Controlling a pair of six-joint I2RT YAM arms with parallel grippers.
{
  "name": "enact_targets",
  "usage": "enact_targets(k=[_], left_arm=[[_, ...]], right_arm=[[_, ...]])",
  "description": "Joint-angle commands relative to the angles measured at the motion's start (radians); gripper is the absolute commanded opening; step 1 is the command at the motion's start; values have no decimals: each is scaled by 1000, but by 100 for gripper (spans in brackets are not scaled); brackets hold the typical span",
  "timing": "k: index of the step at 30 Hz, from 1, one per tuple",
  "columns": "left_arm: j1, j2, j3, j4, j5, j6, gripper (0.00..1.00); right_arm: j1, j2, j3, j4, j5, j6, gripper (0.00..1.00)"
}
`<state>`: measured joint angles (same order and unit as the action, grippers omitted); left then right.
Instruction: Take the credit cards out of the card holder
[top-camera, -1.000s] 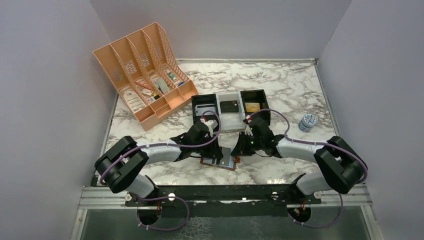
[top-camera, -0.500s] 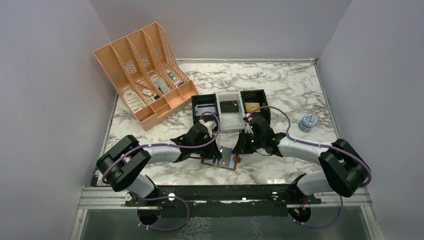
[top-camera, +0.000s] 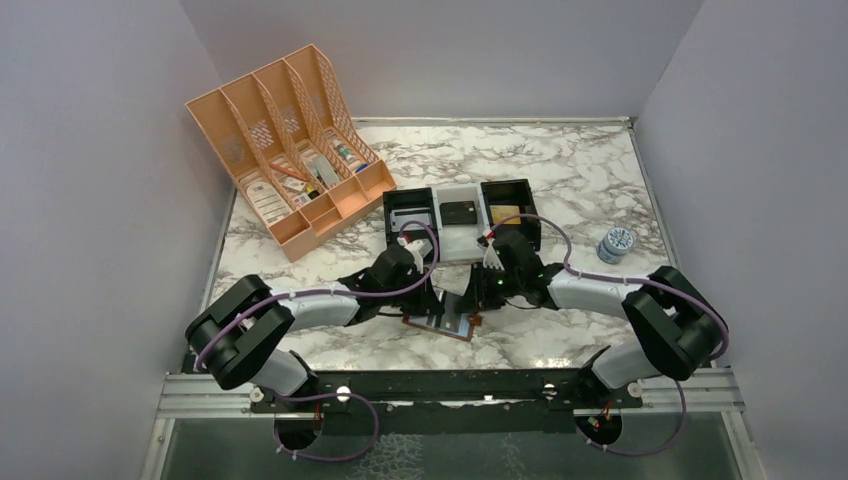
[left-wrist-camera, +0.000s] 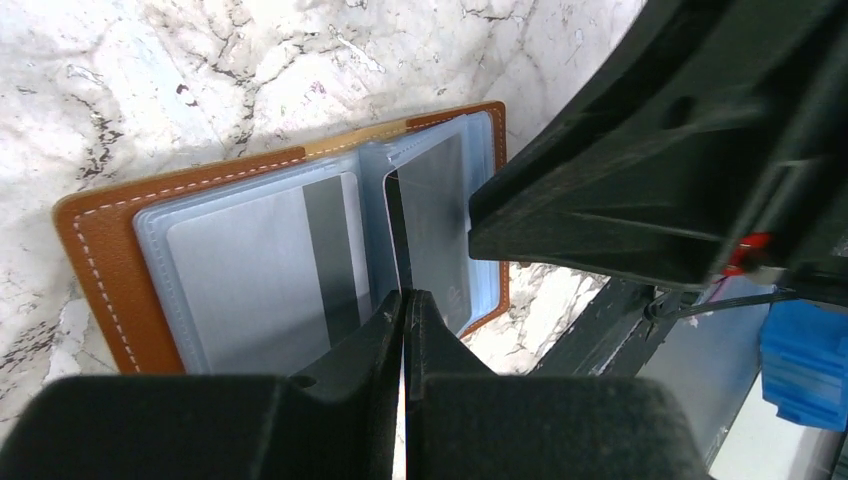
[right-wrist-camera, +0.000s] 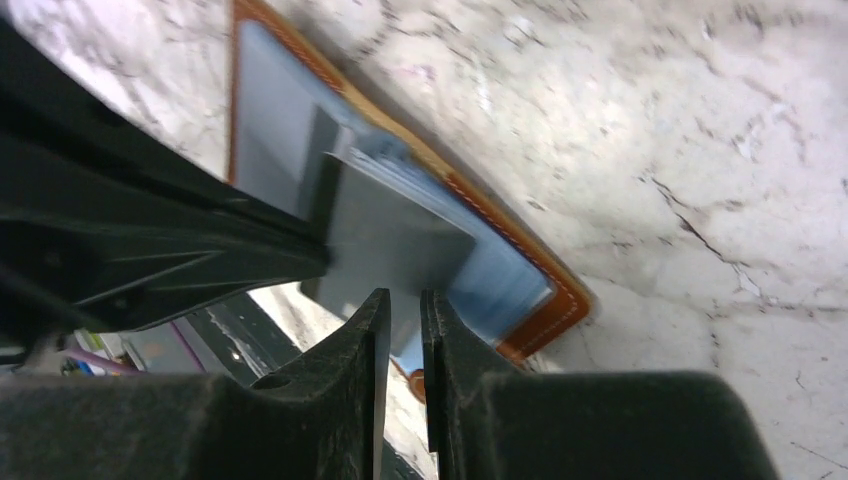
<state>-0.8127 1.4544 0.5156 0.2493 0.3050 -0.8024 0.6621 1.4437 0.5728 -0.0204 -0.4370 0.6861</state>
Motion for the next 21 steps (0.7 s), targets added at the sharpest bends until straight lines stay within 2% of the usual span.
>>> enact_targets(k=[1,5,13,16,20,21], left_arm=[[0,-33,-14,-20,-19,2,6],[0,-16,-51,70,32,-57,14],[0,-25,-70,120,32,-100,17],[1,-37,-79,133,21,-122,14],[0,-43,-91,156,18,-151,0],[0,-49,-96,156,11,-157,0]], right_arm=[[4,38,-28,7,28,41,19],[5,34,-47,2,83,53,18],[5,42,-68,8,101,64,17],[5,53,-71,13,110,64,17],[5,66,-77,17,120,64,17],[4,66,-79,17,127,66,17]])
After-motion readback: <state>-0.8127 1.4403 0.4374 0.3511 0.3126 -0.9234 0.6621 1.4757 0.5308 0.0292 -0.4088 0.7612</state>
